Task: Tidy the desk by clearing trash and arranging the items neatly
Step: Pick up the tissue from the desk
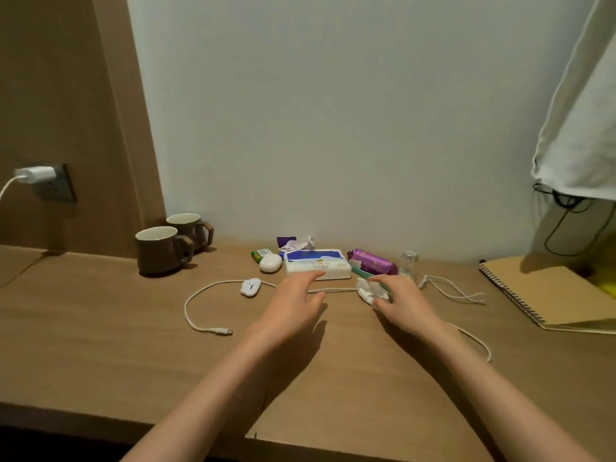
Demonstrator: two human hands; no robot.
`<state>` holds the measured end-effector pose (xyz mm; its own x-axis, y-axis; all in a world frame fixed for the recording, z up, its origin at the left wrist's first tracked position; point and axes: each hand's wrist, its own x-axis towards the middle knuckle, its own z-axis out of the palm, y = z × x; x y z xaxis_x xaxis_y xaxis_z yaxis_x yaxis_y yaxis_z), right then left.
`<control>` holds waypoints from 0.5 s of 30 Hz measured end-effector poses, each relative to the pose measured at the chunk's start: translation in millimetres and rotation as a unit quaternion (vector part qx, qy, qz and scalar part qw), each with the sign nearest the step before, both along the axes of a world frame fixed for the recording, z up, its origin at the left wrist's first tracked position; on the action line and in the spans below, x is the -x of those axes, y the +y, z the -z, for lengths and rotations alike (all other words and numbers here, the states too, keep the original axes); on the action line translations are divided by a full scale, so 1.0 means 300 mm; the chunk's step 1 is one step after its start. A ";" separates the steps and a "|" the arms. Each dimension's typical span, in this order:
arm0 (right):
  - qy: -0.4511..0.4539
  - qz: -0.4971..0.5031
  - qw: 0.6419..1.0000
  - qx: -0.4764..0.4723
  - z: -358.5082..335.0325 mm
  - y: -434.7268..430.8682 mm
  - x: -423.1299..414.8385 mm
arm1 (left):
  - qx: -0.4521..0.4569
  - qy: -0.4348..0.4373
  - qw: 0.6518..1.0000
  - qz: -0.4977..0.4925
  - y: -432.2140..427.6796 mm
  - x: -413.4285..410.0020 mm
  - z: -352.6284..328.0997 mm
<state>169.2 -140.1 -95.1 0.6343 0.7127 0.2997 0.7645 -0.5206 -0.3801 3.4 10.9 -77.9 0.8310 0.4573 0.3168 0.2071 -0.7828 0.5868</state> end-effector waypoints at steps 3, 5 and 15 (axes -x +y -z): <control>-0.001 -0.009 0.999 0.031 0.027 0.029 -0.020 | -0.018 0.030 0.999 0.017 0.016 -0.091 0.038; -0.025 -0.007 0.999 0.038 0.043 0.041 -0.024 | -0.033 0.042 0.998 0.020 0.032 -0.136 0.067; -0.021 -0.092 0.994 -0.056 0.027 0.002 0.018 | -0.097 -0.003 0.995 0.030 0.085 -0.187 0.164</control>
